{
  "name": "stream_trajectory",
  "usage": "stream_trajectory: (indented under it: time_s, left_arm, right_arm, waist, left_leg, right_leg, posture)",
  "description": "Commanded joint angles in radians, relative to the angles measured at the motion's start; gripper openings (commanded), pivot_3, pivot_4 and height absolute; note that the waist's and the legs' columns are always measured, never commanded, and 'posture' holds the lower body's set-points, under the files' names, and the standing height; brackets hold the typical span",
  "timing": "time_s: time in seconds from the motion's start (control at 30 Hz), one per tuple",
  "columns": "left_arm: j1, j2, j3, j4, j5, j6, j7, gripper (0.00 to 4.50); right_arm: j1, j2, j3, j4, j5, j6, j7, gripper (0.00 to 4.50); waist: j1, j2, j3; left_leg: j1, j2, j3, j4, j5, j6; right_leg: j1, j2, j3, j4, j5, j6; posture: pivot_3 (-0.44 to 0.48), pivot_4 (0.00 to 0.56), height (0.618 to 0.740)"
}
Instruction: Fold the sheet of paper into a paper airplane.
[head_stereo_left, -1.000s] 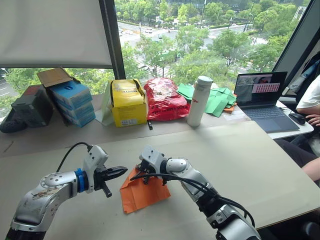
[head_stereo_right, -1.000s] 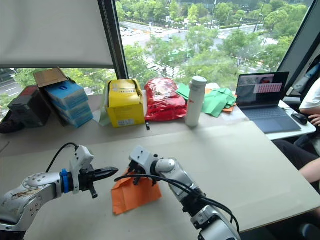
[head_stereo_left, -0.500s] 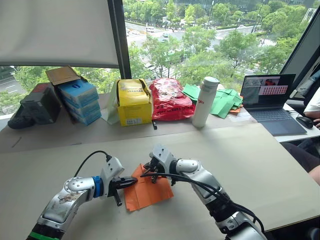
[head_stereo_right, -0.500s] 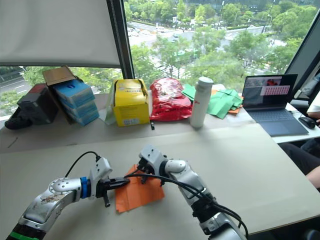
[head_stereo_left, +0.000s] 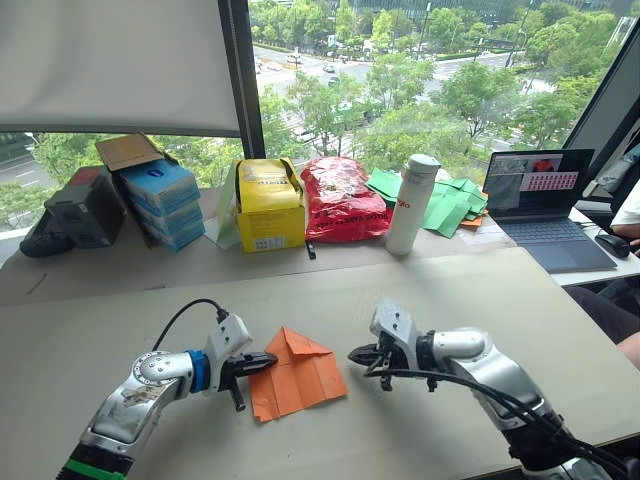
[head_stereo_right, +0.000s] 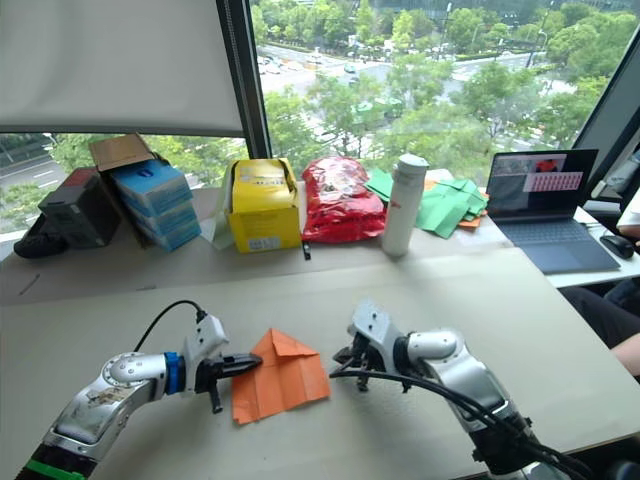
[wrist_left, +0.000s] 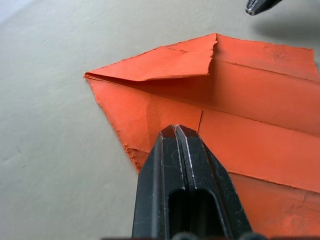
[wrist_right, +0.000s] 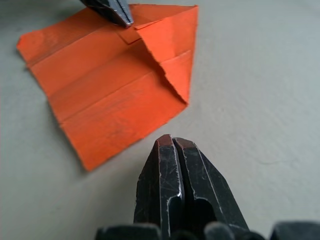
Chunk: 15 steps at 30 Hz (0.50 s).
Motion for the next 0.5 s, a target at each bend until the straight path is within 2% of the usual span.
stream_trajectory:
  time_s: [0.03, 0.13, 0.27, 0.5]
  left_arm:
    - [0.02, 0.005, -0.039, 0.041, 0.045, 0.019, -0.002, 0.04]
    - [0.02, 0.01, -0.04, 0.038, 0.045, 0.02, -0.006, 0.04]
    - [0.019, 0.018, -0.041, 0.037, 0.046, 0.021, -0.015, 0.04]
    - [0.001, 0.03, -0.053, 0.047, 0.057, 0.024, -0.038, 0.04]
  right_arm:
    - [0.056, -0.067, 0.021, -0.111, 0.035, -0.022, 0.061, 0.0]
    - [0.116, -0.114, 0.038, -0.175, 0.05, 0.0, 0.069, 0.0]
    - [0.149, -0.116, 0.058, -0.231, 0.052, 0.023, 0.031, 0.0]
    - [0.179, 0.052, 0.159, -0.209, -0.085, 0.044, -0.238, 0.0]
  waist:
    - [0.004, 0.0, 0.0]
    - [0.009, -0.001, 0.0]
    - [0.009, -0.001, 0.0]
    - [0.012, -0.001, -0.001]
  left_leg:
    - [0.0, 0.0, 0.0, 0.001, 0.0, 0.0]
    - [0.0, 0.0, 0.0, 0.002, -0.001, 0.002]
    - [0.0, 0.0, 0.001, 0.002, -0.001, 0.002]
    - [0.0, 0.001, 0.0, 0.001, 0.0, 0.0]
  right_leg:
    - [0.0, 0.0, 0.0, 0.0, 0.0, 0.0]
    - [0.001, -0.001, 0.0, -0.001, 0.0, 0.0]
    - [0.001, -0.001, 0.0, -0.001, 0.0, 0.001]
    - [0.0, 0.0, 0.0, 0.0, 0.0, 0.0]
  posture:
    - [0.0, 0.15, 0.74]
    - [0.0, 0.15, 0.74]
    - [0.0, 0.15, 0.74]
    - [0.0, 0.15, 0.74]
